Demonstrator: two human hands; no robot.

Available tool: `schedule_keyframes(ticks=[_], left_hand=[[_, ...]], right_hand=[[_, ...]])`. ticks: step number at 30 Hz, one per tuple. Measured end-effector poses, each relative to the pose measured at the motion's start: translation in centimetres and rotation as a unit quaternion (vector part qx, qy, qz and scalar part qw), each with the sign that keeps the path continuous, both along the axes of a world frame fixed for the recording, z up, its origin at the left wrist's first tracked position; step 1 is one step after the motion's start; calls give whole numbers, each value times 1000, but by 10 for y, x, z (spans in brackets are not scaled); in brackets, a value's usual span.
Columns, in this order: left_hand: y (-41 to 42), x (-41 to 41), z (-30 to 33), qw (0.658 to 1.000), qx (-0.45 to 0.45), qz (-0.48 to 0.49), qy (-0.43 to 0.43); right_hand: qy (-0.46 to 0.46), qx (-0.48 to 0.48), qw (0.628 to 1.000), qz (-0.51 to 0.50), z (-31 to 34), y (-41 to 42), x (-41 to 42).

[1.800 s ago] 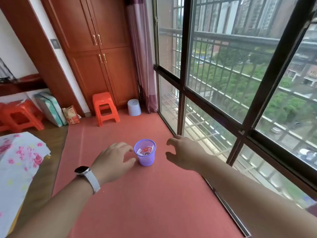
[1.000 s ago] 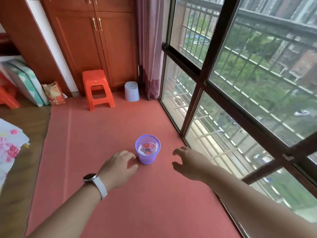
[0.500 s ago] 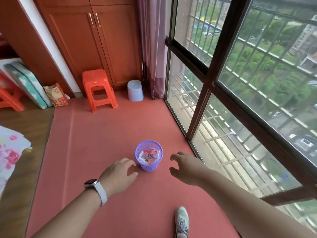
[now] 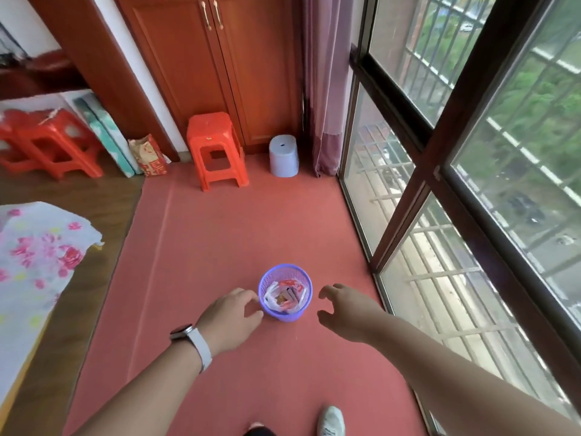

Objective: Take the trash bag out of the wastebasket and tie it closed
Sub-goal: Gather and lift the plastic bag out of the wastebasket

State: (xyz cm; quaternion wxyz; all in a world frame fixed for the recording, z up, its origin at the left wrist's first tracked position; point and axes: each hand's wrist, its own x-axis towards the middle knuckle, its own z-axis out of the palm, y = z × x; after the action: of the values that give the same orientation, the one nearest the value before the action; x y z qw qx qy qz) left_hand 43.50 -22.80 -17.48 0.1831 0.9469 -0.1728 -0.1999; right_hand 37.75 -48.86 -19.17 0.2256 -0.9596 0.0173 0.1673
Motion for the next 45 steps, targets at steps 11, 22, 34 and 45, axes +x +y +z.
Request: schedule_keyframes(ticks=[11, 22, 34, 45], left_hand=[[-2, 72, -48, 998, -2, 47, 51], [-1, 174, -127, 980, -33, 88, 178], [-34, 243, -258, 951, -3, 181, 249], [-66, 280, -459, 940, 29, 206, 270]], right_hand=[[37, -8, 999, 4, -33, -13, 65], [110, 7, 993, -47, -75, -2, 168], [216, 58, 974, -34, -219, -8, 240], [295, 65, 951, -62, -431, -20, 280]])
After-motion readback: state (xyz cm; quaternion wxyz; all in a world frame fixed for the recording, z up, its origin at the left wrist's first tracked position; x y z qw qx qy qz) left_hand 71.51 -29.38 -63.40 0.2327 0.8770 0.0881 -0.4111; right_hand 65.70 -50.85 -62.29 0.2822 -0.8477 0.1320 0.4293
